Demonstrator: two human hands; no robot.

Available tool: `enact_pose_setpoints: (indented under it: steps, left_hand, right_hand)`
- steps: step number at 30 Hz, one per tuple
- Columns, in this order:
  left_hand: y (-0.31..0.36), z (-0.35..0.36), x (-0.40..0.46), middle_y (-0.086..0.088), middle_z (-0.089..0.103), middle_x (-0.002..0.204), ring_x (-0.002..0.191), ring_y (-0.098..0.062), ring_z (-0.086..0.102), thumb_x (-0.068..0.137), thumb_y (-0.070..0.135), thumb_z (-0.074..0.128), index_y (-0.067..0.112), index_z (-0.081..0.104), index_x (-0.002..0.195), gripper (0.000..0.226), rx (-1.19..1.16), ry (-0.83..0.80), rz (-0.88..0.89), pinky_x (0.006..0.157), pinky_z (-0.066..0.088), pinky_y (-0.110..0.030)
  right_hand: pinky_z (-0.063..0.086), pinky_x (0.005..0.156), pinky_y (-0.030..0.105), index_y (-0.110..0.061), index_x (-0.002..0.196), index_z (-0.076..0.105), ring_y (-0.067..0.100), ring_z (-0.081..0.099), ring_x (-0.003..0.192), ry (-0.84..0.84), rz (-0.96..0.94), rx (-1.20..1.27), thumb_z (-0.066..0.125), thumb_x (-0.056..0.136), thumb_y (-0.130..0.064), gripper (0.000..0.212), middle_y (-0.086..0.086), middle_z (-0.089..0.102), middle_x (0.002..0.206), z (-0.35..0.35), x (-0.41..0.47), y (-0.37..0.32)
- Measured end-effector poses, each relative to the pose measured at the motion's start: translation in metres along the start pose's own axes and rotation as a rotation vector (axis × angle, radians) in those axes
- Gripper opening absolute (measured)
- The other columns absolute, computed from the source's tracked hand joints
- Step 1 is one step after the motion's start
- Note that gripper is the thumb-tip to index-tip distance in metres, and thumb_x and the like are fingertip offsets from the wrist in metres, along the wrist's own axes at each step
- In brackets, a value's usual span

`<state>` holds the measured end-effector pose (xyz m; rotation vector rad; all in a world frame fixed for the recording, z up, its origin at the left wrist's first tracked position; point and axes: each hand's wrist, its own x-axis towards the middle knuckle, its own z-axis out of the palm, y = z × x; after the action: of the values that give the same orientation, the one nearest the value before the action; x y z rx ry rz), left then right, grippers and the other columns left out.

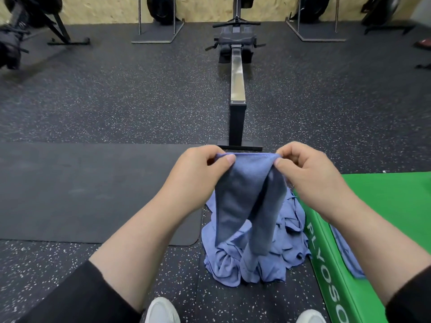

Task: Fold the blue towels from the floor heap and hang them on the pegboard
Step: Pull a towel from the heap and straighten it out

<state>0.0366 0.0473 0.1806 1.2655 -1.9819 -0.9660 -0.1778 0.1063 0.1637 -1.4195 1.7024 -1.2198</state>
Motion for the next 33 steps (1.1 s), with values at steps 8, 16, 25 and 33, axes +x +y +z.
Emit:
enact_pose_setpoints:
  steps: [8,16,25,33]
  left_hand:
    - [0.008,0.004,0.001,0.009,0.060,0.070,0.068,-0.012,0.050,0.098,0.036,0.061,0.011,0.072,0.081,0.032,-0.147,0.202,0.031,0.067,0.040,-0.032]
    - [0.017,0.035,-0.010,0.007,0.076,0.104,0.101,-0.012,0.067,0.098,0.042,0.058,0.025,0.076,0.110,0.027,0.105,0.047,0.124,0.091,0.049,-0.033]
    - [0.014,0.030,-0.007,0.019,0.058,0.061,0.064,-0.004,0.051,0.098,0.040,0.057,0.030,0.059,0.084,0.018,0.155,0.003,0.094,0.063,0.041,-0.026]
    - [0.003,0.000,0.007,0.014,0.058,0.060,0.065,-0.008,0.054,0.098,0.035,0.058,0.024,0.062,0.079,0.022,0.053,0.333,-0.060,0.060,0.039,-0.022]
  right_hand:
    - [0.034,0.059,0.031,-0.016,0.081,0.062,0.013,0.043,0.059,-0.029,-0.024,-0.026,0.071,0.092,-0.022,0.016,0.002,0.058,0.065,0.001,-0.001,0.001]
    - [0.039,0.057,0.019,-0.014,0.079,0.069,0.004,0.050,0.060,-0.010,-0.045,0.015,0.074,0.089,-0.018,0.012,0.000,0.065,0.066,0.011,-0.005,-0.008]
    - [0.043,0.065,0.026,-0.019,0.082,0.071,0.005,0.054,0.065,-0.089,-0.053,-0.019,0.073,0.090,-0.023,0.010,0.001,0.071,0.075,0.005,-0.008,-0.010]
    - [0.036,0.059,0.026,-0.015,0.078,0.068,0.004,0.044,0.059,-0.112,-0.032,-0.098,0.071,0.092,-0.030,0.021,-0.005,0.061,0.064,0.000,-0.006,-0.001]
